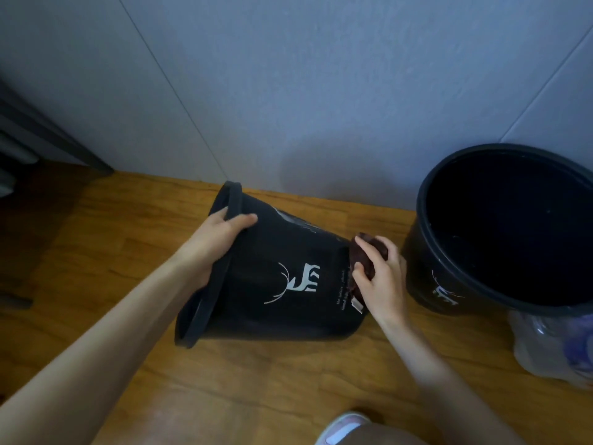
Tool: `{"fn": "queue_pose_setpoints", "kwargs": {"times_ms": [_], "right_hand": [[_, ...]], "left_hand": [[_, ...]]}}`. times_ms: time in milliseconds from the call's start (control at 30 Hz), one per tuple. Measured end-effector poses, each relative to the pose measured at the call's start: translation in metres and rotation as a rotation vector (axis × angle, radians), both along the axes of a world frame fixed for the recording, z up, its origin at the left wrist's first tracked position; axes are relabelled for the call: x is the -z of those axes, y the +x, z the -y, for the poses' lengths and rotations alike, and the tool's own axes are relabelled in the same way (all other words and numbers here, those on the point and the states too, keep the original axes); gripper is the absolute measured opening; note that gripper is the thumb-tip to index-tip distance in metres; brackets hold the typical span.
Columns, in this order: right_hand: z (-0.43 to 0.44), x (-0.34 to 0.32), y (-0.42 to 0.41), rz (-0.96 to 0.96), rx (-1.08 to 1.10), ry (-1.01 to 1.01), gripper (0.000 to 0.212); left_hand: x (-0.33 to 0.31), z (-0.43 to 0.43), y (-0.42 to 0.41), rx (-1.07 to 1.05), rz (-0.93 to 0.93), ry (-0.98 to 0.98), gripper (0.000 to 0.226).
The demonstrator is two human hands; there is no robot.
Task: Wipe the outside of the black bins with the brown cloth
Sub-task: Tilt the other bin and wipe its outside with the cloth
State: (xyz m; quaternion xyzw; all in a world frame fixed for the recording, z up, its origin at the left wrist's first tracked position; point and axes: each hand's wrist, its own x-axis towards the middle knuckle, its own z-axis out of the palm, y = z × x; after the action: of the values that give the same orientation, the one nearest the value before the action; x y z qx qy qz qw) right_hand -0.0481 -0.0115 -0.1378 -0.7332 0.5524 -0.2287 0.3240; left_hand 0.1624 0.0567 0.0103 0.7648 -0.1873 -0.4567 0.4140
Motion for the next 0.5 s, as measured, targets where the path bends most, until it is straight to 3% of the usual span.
{"fn": "queue_pose_setpoints", "kwargs": {"times_ms": [300,500], "right_hand": [[-0.008,-0.009,0.008,0.107,0.11,-0.009,0.063],[-0.01,-0.041,0.032,0.16,0.003,-0.12,0.057]], "left_hand": [[0.013,-0.038,-0.024,0.286,0.133,-0.192,0.037],[0.016,-0.037,-0.03,0.227,0.126,-0.21,0.015]]}}
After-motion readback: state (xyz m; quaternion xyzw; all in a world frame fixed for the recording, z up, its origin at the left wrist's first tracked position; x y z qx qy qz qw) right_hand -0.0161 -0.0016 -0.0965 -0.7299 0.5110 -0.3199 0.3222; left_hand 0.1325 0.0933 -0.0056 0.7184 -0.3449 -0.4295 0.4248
